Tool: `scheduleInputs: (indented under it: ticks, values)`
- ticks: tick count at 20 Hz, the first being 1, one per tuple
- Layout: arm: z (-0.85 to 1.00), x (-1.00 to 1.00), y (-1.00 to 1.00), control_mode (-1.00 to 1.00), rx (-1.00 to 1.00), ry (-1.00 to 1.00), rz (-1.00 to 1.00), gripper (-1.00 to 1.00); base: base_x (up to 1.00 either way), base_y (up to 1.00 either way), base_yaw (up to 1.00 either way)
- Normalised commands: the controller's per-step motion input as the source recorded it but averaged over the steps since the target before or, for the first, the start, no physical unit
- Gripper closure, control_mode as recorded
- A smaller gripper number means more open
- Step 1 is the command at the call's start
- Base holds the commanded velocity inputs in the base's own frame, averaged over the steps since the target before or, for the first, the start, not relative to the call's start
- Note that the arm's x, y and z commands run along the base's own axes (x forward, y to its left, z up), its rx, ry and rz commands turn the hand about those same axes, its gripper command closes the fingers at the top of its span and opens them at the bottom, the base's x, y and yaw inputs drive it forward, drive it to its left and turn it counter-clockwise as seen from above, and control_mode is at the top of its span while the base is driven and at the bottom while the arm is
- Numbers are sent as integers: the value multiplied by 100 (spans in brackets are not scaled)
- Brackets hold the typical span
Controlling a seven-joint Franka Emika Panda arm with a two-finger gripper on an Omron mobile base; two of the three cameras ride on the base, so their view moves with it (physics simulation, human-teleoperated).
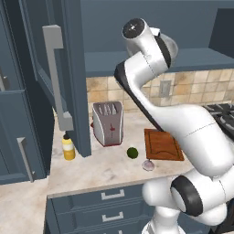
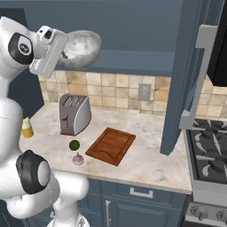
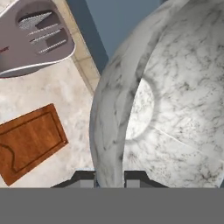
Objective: Open the cabinet. Place the bowl and condiment on the counter. Then place the lime and garlic on the cutting board.
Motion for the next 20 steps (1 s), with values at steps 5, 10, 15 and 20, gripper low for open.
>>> scheduleInputs:
  ticks: [5,10,15,20]
  values:
    - [-10,-100,8,-100,2,8,11,100,0,0,0]
    - [-40,-100,15,-100,0,17,16,100,0,0,0]
    - [-72,-98,28,-100,0,20,18,100,0,0,0]
    - [-100,-24,21,-100,-3,19,24,100,0,0,0]
